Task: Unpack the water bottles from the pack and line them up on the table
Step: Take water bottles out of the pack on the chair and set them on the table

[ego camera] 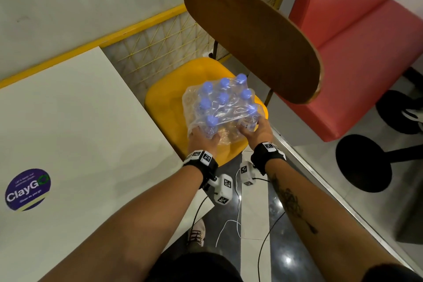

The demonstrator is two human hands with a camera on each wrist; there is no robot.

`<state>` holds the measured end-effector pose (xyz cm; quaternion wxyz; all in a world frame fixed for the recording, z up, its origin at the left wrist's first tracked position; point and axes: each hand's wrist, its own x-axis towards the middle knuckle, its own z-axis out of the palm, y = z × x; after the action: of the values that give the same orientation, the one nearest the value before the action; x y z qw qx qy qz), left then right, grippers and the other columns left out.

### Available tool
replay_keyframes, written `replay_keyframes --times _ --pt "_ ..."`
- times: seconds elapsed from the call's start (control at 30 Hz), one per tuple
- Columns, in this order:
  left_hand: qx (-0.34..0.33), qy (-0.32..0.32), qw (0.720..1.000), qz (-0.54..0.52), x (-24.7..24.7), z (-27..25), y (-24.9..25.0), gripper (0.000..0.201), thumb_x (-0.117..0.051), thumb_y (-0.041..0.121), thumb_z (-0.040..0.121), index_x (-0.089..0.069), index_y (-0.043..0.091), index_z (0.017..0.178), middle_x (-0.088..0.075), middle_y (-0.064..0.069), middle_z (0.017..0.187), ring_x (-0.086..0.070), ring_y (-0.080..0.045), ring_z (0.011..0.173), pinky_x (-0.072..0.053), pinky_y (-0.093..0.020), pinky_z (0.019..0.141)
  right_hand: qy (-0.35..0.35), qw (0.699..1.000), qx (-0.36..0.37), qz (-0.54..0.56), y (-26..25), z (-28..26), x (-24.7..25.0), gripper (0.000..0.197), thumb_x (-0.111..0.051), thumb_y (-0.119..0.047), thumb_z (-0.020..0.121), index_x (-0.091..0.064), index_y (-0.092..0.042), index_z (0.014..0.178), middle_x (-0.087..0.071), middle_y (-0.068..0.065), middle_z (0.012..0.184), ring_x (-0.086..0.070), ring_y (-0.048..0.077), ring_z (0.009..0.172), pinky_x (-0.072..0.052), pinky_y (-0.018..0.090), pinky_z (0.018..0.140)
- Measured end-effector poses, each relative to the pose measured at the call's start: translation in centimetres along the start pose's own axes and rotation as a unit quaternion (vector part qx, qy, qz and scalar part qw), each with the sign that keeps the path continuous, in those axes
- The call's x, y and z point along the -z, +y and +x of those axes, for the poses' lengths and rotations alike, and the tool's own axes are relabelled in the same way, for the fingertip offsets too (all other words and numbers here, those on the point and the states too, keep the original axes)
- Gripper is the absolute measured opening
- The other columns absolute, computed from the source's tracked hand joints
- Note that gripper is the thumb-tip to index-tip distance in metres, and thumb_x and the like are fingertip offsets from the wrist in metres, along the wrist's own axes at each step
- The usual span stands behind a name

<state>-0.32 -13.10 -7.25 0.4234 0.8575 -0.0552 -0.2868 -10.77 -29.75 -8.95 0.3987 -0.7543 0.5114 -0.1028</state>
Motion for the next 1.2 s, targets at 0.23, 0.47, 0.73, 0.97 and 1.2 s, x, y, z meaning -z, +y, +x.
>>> replay_keyframes --times 0.23,0.47,0.73,0.97,1.2 --pt "-0.105 -0.076 0.987 0.099 2.7 -0.4 0.3 0.049 -0.081 0.039 0.078 -0.061 0.024 0.119 -0.069 0.008 0.103 -0.066 -0.018 0.088 -0.051 -0.029 0.073 -0.053 0.998 0.012 0.016 -0.4 -1.9 1.2 0.066 -0.087 -0.036 0.065 -0.055 -0.033 0.122 -0.069 -0.007 0.106 -0.067 0.017 0.092 -0.052 0.028 0.075" --pt "-0.187 -0.118 0.959 0.178 8.4 -4.1 -2.2 0.058 -0.068 0.070 0.059 -0.063 0.033 0.103 -0.074 0.009 0.086 -0.071 -0.018 0.080 -0.060 -0.036 0.073 -0.096 0.992 0.079 0.007 -0.8 -9.8 0.5 0.061 -0.091 -0.027 0.060 -0.062 -0.031 0.113 -0.069 -0.014 0.097 -0.065 0.001 0.082 -0.048 0.008 0.068" --pt "-0.105 -0.047 0.971 0.209 22.0 -7.8 -12.0 0.052 -0.070 0.071 0.059 -0.054 0.033 0.092 -0.068 0.011 0.081 -0.065 -0.017 0.075 -0.057 -0.038 0.071 -0.250 0.952 0.176 -0.005 -6.4 -19.7 -8.4 0.062 -0.092 -0.028 0.059 -0.057 -0.041 0.108 -0.064 -0.021 0.102 -0.060 -0.014 0.090 -0.046 0.006 0.073" --pt "0.012 0.071 0.986 0.154 34.9 -13.4 -22.5 0.050 -0.075 0.066 0.063 -0.057 0.033 0.096 -0.069 0.012 0.082 -0.066 -0.014 0.076 -0.056 -0.033 0.072 -0.390 0.881 0.263 -0.045 -15.0 -29.0 -20.0 0.068 -0.089 -0.034 0.061 -0.057 -0.031 0.121 -0.064 -0.012 0.115 -0.061 0.007 0.101 -0.047 0.019 0.087" --pt "0.121 0.148 0.973 0.132 45.5 -18.7 -31.9 0.054 -0.072 0.072 0.065 -0.058 0.034 0.100 -0.070 0.014 0.091 -0.067 -0.018 0.084 -0.054 -0.034 0.081 -0.481 0.809 0.324 -0.094 -22.2 -39.8 -30.5 0.056 -0.086 -0.030 0.062 -0.062 -0.024 0.112 -0.067 -0.002 0.110 -0.064 0.020 0.098 -0.052 0.037 0.089"
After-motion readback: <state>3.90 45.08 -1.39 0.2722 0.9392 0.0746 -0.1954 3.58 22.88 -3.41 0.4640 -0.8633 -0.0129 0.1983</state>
